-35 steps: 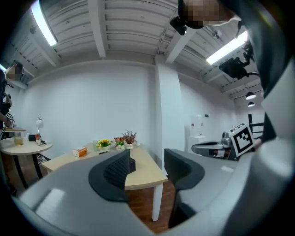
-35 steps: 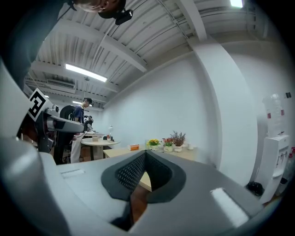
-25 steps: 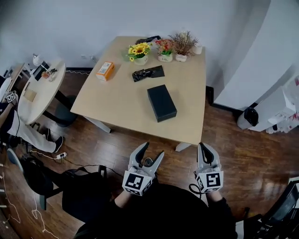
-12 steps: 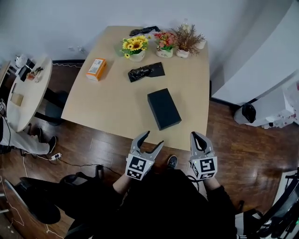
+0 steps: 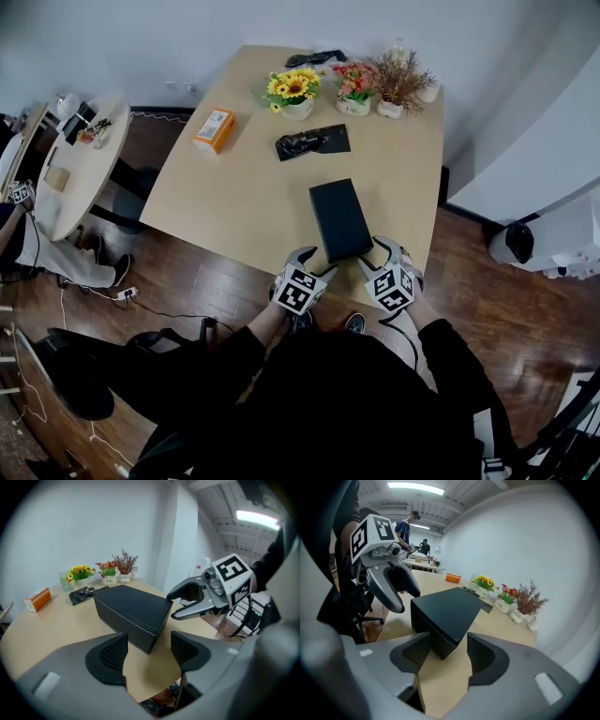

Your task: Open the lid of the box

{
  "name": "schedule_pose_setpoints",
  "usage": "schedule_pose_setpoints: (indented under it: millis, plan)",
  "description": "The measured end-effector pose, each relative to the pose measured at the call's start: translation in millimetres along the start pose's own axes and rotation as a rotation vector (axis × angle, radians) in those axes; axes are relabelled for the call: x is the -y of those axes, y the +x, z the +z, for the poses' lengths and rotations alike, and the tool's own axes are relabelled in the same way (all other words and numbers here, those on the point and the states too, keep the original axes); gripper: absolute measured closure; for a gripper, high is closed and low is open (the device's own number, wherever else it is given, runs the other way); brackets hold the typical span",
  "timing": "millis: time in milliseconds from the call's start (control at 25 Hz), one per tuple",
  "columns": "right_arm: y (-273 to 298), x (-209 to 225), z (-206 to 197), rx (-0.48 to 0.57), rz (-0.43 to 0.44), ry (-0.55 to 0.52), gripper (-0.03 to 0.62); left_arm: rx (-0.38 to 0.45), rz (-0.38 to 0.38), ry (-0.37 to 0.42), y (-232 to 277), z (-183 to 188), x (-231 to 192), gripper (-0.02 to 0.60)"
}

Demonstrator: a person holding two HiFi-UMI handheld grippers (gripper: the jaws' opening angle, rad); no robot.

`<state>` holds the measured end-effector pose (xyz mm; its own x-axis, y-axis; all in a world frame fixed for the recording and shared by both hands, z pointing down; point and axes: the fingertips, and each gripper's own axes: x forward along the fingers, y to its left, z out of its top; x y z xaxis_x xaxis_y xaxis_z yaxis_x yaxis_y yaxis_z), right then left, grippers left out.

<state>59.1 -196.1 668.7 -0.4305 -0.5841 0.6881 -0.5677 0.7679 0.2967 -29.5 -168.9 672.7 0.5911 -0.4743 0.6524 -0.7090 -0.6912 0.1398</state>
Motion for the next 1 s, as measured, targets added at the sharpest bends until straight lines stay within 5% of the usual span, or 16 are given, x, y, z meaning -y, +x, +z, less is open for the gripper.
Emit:
schedule_pose_setpoints:
  millis: [240, 480, 840, 1000]
  plan:
    - [7.9, -7.4, -0.7, 0.023, 0.011, 0.142, 0.384, 0.05, 0.024, -0.066, 5.8, 10.6, -4.5, 0.38]
    - [6.6, -14.8, 1.4, 0.039, -0.005, 0.188, 0.388, 0.048, 0.043, 0.004, 3.0, 8.1, -6.1, 0.382]
    - [7.6, -14.3, 1.1, 0.021, 0.015, 0.243, 0.393, 0.197, -0.082, -0.355, -4.8, 18.5, -5.2, 0.363]
    - [7.3, -13.9, 2.9, 0.017, 0.014, 0.213, 0.393, 0.165, -0.041, -0.299, -6.4, 16.1, -6.1, 0.377]
